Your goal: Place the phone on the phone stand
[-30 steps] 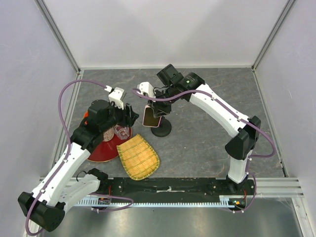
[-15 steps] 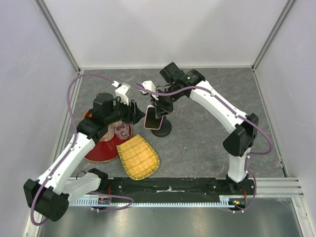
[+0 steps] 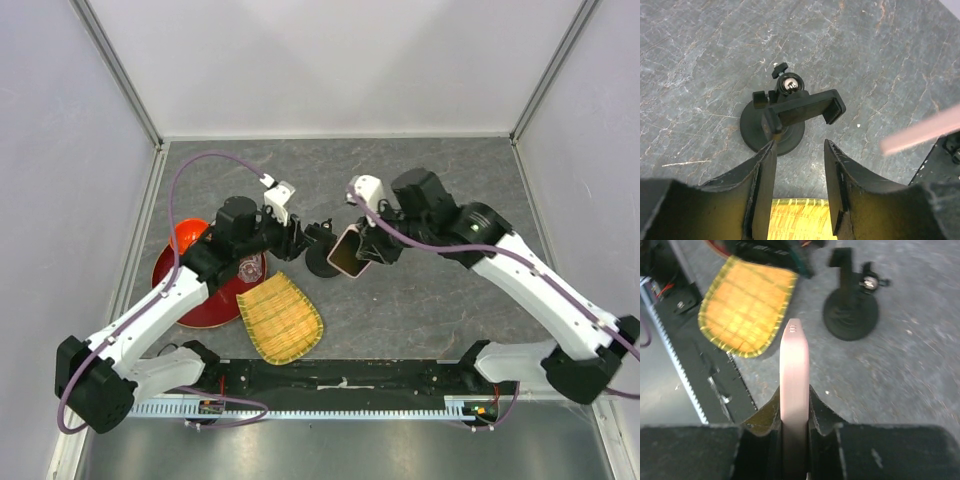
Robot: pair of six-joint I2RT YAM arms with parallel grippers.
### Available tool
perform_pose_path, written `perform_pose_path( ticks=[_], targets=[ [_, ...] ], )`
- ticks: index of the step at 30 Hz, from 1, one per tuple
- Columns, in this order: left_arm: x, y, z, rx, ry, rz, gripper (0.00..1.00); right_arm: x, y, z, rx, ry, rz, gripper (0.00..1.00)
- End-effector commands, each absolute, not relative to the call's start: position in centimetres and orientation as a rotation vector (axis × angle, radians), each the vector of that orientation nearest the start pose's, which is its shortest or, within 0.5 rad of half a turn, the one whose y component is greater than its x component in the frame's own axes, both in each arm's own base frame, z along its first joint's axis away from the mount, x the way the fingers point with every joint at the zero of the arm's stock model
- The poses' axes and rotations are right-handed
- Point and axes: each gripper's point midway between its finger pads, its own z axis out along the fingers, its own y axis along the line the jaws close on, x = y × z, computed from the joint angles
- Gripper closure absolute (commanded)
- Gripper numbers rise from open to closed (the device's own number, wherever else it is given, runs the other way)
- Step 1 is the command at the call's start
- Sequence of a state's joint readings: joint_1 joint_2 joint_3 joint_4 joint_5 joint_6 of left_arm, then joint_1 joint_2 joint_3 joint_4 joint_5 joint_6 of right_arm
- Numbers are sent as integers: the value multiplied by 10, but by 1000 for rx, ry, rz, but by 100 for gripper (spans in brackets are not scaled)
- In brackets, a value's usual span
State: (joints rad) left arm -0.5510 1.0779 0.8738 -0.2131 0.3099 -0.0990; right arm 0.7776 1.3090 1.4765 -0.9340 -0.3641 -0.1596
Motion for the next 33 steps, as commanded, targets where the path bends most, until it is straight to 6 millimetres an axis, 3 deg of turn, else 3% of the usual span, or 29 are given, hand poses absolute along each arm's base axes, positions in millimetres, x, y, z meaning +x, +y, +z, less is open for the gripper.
perform_pose_path(
  ticks=[1,8,33],
  targets=[
    [285,-227,223,660,1822,-583,52,225,252,308,-831,1996,625,100],
    [287,-230,222,675,1776,-583,58,215,243,316,-798,1937,652,100],
    [305,-234,214,769,1773,-446,60,191,245,322,-916,1832,746,100]
  ],
)
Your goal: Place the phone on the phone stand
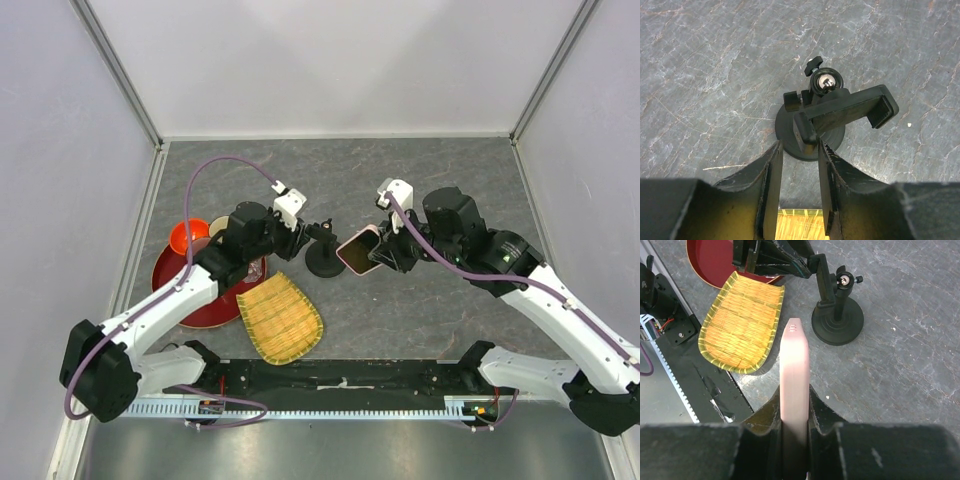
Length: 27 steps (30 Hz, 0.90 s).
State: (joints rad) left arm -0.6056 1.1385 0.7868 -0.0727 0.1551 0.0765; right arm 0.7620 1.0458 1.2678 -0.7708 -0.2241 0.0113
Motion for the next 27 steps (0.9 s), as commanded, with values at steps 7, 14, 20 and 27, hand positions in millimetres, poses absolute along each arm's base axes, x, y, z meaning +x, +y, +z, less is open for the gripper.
perform_pose_path(
  ticks=[7,14,20,27],
  targets=[
    [308,-244,210,771,1785,-490,61,192,248,315,-922,1843,748,100],
    [313,-244,219,764,1766,-477,68,191,252,309,-937,1848,764,100],
    [308,-239,226,771,1765,-466,63,190,254,308,-951,1852,782,100],
    [307,-237,225,785,1761,-451,66,190,256,307,-956,1856,789,100]
  ],
)
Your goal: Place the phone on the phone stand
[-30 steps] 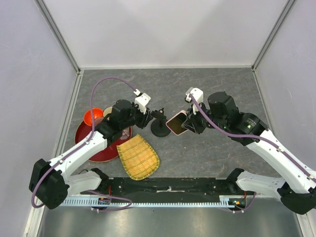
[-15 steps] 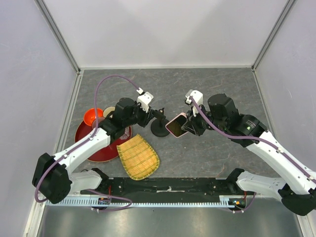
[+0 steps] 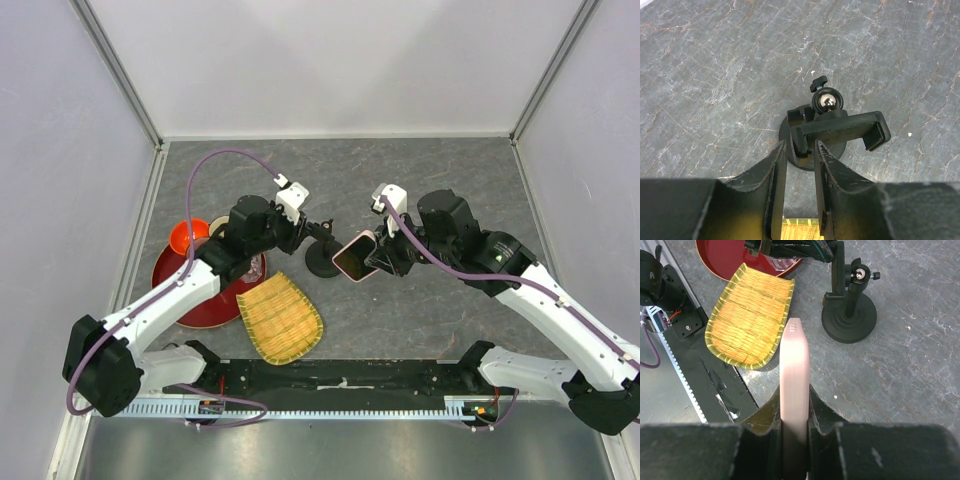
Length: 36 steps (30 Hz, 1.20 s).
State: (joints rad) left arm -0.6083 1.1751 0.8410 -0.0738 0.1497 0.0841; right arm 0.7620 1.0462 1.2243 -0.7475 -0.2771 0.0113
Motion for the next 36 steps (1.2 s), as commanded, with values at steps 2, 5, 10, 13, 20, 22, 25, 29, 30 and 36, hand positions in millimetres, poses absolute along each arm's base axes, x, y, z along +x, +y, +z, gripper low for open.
perform_pose_path(
  ticks=[2,5,10,13,20,22,25,29,30,36],
  targets=[
    [307,-238,222,790,1767,-450,67,190,257,307,-958,1855,794,100],
    [306,-239,217,801,1779,-455,69,189,258,309,-960,1851,797,100],
    [308,-236,210,802,1806,-435,68,190,258,312,-960,1844,797,100],
    [311,-235,207,798,1822,-420,69,191,260,313,-963,1842,801,100],
    [314,-238,211,782,1810,-430,80,197,267,309,-967,1850,808,100],
    [313,-239,213,788,1799,-438,90,198,267,309,-996,1827,789,100],
    [308,-242,214,817,1786,-460,98,201,269,311,-1030,1782,774,100],
    [296,-245,212,868,1774,-502,98,200,279,316,-1148,1677,781,100],
    [293,-245,211,885,1765,-516,98,196,283,317,-1225,1611,773,100],
    [271,-252,202,990,1793,-608,98,174,312,310,-1553,1312,791,100]
  ],
)
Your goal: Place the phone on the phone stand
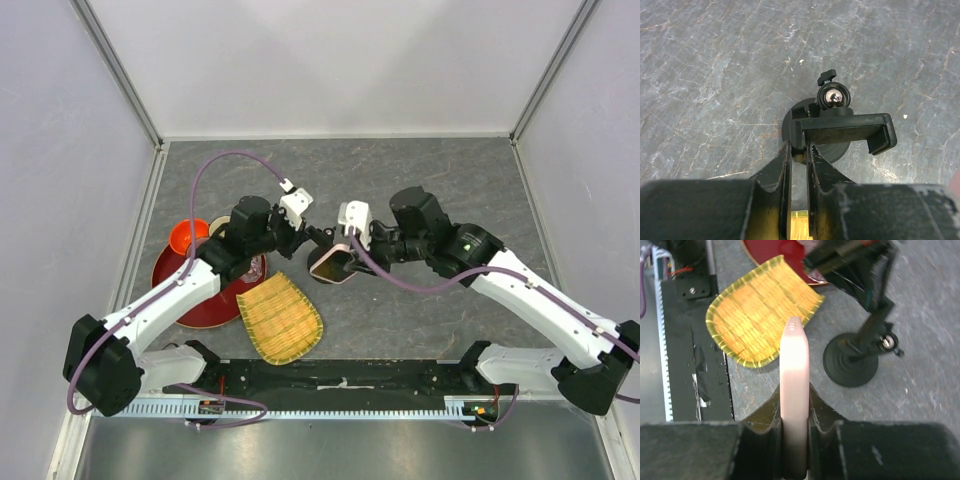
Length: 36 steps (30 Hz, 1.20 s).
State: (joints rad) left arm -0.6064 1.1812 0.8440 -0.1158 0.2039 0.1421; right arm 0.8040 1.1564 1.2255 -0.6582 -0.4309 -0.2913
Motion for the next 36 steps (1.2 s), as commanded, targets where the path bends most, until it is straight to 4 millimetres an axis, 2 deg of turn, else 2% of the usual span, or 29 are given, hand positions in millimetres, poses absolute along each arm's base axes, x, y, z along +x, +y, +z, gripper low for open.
perform_pose_path(
  ticks=[1,3,4,5,6,7,8,12,19,29,32,36],
  targets=[
    [271,-254,205,1000,1783,-618,98,178,317,304,-1606,1275,771,100],
    [269,-255,205,1015,1776,-627,98,180,325,312,-1646,1213,774,100],
    [268,-256,206,1022,1774,-633,98,183,330,298,-1696,1242,786,100],
    [267,-256,207,1031,1768,-633,98,188,335,309,-1714,1195,768,100],
    [267,-257,208,1035,1762,-638,98,191,339,309,-1728,1196,766,100],
    [266,-256,207,1044,1759,-636,98,195,345,298,-1760,1219,779,100],
    [264,-257,208,1054,1755,-644,98,200,349,305,-1764,1186,758,100],
    [260,-258,212,1072,1728,-658,98,217,362,288,-1815,1191,727,100],
    [249,-263,212,1144,1690,-707,98,233,361,266,-1906,1224,631,100],
    [240,-265,208,1201,1676,-745,98,256,360,255,-1944,1264,512,100],
    [246,-262,209,1182,1685,-708,98,256,356,248,-1948,1321,510,100],
    [256,-255,220,1102,1674,-636,98,246,346,240,-1916,1430,544,100]
  ],
)
